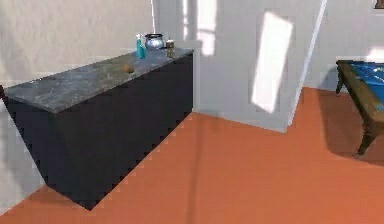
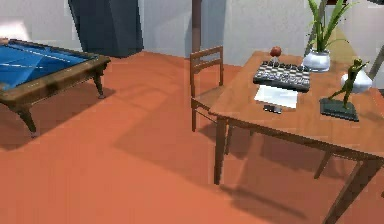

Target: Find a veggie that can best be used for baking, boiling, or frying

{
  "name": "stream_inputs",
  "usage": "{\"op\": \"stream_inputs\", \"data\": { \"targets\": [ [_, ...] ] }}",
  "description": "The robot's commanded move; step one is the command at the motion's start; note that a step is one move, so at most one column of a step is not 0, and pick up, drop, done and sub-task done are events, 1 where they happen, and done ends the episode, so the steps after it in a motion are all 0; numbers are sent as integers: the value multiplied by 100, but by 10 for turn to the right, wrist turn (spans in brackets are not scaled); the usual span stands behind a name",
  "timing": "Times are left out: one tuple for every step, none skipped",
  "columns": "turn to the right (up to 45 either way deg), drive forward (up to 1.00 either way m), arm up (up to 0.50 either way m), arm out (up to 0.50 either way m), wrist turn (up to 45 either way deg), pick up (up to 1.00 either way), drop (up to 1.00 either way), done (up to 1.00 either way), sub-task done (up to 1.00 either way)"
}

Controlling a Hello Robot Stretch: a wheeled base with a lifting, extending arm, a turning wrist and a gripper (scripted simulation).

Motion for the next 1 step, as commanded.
{"op": "stream_inputs", "data": {
  "targets": [
    [30,0,0,0,0,0,0,0,0]
  ]
}}
